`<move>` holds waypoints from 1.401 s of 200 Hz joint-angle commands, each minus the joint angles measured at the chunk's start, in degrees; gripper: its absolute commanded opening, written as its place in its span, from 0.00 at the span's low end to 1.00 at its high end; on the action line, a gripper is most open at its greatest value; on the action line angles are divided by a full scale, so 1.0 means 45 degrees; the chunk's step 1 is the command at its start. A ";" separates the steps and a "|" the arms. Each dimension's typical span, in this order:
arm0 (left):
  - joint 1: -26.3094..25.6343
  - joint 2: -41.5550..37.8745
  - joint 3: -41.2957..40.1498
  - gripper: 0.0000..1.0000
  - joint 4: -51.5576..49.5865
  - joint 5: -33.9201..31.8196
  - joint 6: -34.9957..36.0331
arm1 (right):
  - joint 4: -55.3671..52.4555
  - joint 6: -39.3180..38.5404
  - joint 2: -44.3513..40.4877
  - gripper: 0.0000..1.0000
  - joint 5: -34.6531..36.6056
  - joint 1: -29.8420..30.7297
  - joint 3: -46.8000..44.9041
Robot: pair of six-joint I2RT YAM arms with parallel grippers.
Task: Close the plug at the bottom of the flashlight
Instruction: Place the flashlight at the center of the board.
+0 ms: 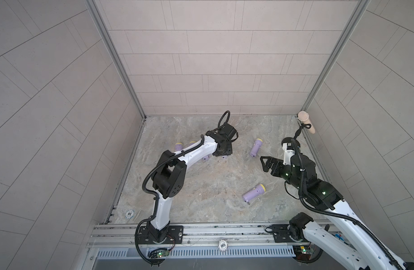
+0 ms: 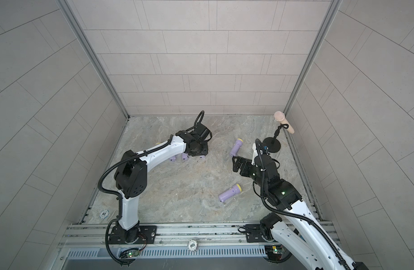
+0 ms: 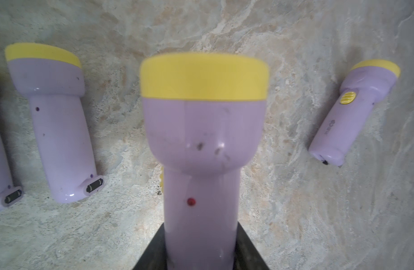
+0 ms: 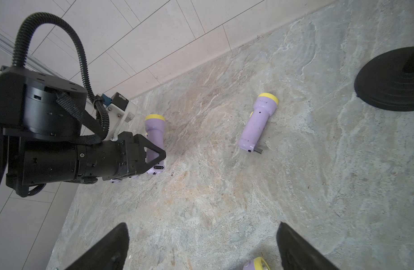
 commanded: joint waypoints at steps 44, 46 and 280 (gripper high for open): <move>0.0219 0.1181 0.1332 0.00 -0.0850 -0.0566 0.0043 | 0.0043 -0.0242 -0.0015 0.99 -0.0151 0.0005 -0.0142; 0.0240 0.1201 0.1369 0.00 -0.0873 -0.0595 0.0042 | 0.0047 -0.0242 -0.0005 0.99 -0.0151 0.0004 -0.0142; 0.1268 0.3162 0.2416 0.00 -0.1497 -0.1087 0.0231 | 0.0575 -0.0122 0.0532 1.00 -0.0694 0.0035 -0.0455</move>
